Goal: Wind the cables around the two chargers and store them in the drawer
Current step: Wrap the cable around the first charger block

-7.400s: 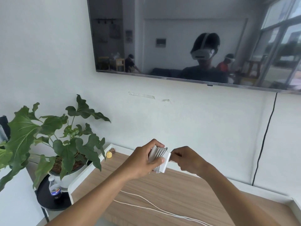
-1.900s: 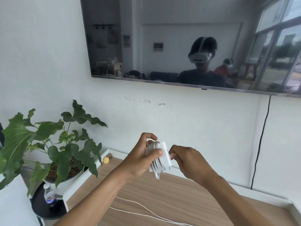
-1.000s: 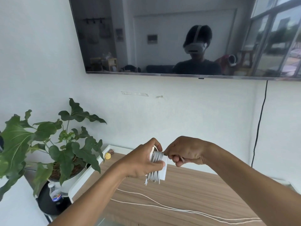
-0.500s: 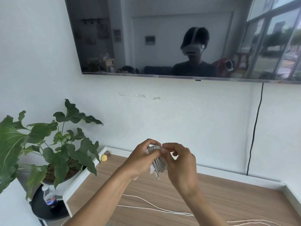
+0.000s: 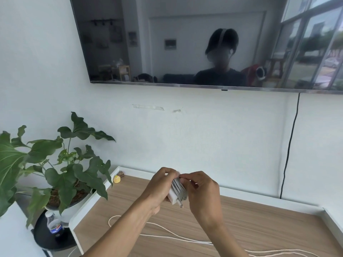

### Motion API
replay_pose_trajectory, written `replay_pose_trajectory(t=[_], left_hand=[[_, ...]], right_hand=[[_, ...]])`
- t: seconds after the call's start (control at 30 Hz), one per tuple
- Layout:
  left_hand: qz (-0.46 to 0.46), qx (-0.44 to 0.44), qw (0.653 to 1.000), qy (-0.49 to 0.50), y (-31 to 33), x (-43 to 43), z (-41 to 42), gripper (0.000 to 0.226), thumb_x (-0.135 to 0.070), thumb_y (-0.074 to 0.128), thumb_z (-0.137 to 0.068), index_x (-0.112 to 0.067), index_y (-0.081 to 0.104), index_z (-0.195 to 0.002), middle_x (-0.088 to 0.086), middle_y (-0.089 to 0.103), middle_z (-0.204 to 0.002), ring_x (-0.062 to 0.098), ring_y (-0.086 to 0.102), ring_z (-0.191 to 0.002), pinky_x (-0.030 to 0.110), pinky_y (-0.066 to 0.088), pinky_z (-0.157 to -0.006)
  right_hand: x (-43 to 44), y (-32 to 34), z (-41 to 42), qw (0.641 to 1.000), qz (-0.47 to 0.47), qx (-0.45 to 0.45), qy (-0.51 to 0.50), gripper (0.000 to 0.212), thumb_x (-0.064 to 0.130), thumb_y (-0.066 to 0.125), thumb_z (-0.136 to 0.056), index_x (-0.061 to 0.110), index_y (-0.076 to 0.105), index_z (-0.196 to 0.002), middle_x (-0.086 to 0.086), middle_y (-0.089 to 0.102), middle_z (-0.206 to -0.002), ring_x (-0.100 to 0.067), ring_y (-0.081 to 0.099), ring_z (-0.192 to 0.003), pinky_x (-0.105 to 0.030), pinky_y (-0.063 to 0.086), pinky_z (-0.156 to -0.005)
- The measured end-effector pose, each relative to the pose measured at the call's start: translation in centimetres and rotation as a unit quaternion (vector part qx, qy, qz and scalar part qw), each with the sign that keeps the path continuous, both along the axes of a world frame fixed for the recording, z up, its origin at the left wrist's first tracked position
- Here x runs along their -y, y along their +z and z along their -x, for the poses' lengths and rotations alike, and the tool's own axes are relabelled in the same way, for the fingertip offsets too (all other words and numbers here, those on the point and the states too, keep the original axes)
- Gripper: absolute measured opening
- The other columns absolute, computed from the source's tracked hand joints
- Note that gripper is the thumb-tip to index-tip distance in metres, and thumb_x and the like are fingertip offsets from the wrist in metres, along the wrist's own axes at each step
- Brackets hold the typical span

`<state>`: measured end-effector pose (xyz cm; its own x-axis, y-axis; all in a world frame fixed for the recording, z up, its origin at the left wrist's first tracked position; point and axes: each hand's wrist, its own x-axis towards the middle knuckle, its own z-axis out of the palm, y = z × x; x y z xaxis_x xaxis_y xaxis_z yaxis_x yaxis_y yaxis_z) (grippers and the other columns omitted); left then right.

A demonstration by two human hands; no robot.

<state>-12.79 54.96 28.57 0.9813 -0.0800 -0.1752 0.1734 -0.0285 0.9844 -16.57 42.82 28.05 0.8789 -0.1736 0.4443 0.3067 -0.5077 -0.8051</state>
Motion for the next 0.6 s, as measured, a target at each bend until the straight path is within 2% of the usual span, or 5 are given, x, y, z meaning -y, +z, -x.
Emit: replay_pose_trajectory(t=[0.17,0.3,0.37,0.47,0.6], left_hand=[[0.0,0.03,0.999,0.025,-0.1,0.2,0.2,0.015,-0.031,0.062,-0.091,-0.016,0.059,-0.092,0.005,0.07,-0.081,0.02,0.065,-0.068,0.034,0.05,-0.062],[0.008,0.053,0.996,0.065,-0.1,0.5,0.2,0.008,-0.023,0.06,-0.091,-0.016,0.058,-0.091,0.007,0.068,-0.077,0.019,0.063,-0.065,0.031,0.047,-0.059],[0.014,0.075,0.994,0.073,0.0,0.5,0.2,0.005,-0.018,0.058,-0.091,-0.014,0.058,-0.094,0.002,0.068,-0.067,0.015,0.062,-0.058,0.024,0.045,-0.053],[0.025,0.097,0.993,0.061,0.1,0.7,0.7,0.006,-0.008,0.053,-0.093,-0.009,0.054,-0.099,-0.008,0.063,-0.048,0.007,0.059,-0.041,0.013,0.038,-0.039],[0.032,0.086,0.993,0.08,-0.6,0.8,0.8,0.006,-0.012,0.055,-0.092,-0.012,0.055,-0.098,-0.002,0.067,-0.06,0.01,0.06,-0.046,0.017,0.041,-0.042]], right_hand=[[-0.1,-1.4,-0.1,0.995,0.082,0.049,0.016,0.019,0.016,0.057,-0.093,0.024,0.073,-0.095,0.01,0.057,-0.088,-0.01,0.057,-0.075,-0.023,0.047,-0.065],[-0.8,-1.8,0.4,0.99,0.115,0.078,0.008,0.022,0.029,0.055,-0.092,0.032,0.068,-0.109,0.019,0.055,-0.095,-0.006,0.051,-0.092,-0.007,0.038,-0.076],[-1.1,-2.1,0.6,0.988,0.117,0.099,-0.013,0.025,0.027,0.06,-0.089,0.031,0.066,-0.113,0.025,0.055,-0.095,-0.005,0.048,-0.092,-0.006,0.036,-0.079],[-1.2,-2.2,0.5,0.99,0.112,0.08,-0.031,0.038,0.023,0.068,-0.086,0.025,0.06,-0.123,0.024,0.057,-0.092,-0.007,0.046,-0.089,-0.01,0.037,-0.074],[-0.9,-2.0,0.1,0.992,0.123,0.037,0.006,0.051,0.024,0.069,-0.082,0.021,0.054,-0.131,0.022,0.055,-0.097,-0.008,0.045,-0.094,-0.006,0.033,-0.074]])
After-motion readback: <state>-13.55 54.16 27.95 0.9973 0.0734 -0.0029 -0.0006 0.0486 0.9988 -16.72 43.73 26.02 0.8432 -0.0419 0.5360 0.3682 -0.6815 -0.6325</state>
